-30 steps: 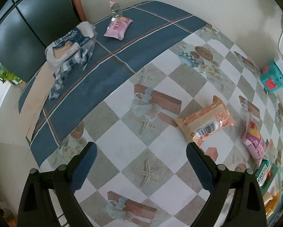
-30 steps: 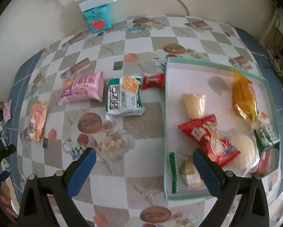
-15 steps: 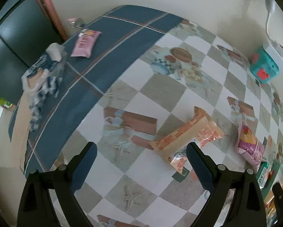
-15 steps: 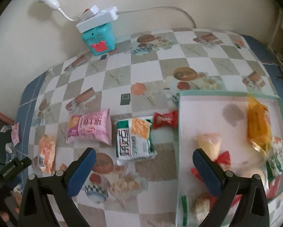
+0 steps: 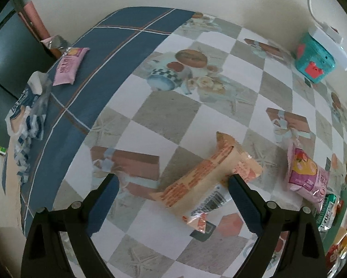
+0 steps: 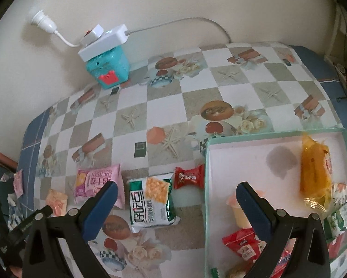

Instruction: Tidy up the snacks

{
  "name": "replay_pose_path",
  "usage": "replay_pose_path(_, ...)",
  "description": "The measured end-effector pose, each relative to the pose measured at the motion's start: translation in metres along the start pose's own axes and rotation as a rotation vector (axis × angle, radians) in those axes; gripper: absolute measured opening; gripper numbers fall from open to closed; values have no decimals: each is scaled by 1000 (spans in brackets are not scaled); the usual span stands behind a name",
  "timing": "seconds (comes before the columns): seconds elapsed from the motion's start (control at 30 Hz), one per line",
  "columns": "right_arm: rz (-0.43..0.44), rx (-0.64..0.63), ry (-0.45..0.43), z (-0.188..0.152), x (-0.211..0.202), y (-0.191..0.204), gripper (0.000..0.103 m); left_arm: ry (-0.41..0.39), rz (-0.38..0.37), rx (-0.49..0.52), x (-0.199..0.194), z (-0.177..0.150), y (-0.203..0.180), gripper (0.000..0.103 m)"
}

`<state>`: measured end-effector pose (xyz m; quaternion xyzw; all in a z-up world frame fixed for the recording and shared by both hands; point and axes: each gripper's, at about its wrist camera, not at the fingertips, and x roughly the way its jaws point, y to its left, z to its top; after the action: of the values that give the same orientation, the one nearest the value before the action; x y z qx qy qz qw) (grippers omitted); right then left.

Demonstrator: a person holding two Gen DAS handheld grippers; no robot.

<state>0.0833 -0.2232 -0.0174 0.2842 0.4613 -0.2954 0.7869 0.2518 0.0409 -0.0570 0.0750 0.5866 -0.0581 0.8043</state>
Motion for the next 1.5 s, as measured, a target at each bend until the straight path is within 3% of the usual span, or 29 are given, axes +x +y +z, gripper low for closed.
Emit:
replay_pose_path(0.4, -5, -142, 93, -24, 34, 40, 97, -21, -30, 63, -5, 2, -8, 95)
replay_pose_path(0.53, -17, -132, 110, -27, 42, 37, 83, -15, -39, 65, 1, 2, -9, 95)
replay_pose_path(0.6, -18, -126, 116, -27, 44, 36, 81, -16, -48, 71, 4, 1, -12, 95)
replay_pose_path(0.73, -16, -123, 126, -29, 49, 35, 65, -28, -41, 80, 6, 0, -15, 94)
replay_pose_path(0.77, -9, -123, 130, -29, 49, 35, 61, -28, -46, 81, 7, 0, -15, 89)
replay_pose_path(0.8, -7, -123, 132, -30, 50, 36, 57, -27, -53, 80, 7, 0, -15, 76)
replay_pose_path(0.9, -6, -127, 127, -31, 48, 37, 54, -22, -59, 73, 7, 1, -14, 49)
replay_pose_path(1.2, 7, -130, 129, -32, 36, 36, 53, -35, -45, 47, -5, -2, -8, 41)
replay_pose_path(1.5, 44, -107, 103, -34, -8, 33, 53, -85, -27, 75, -53, -19, -17, 41)
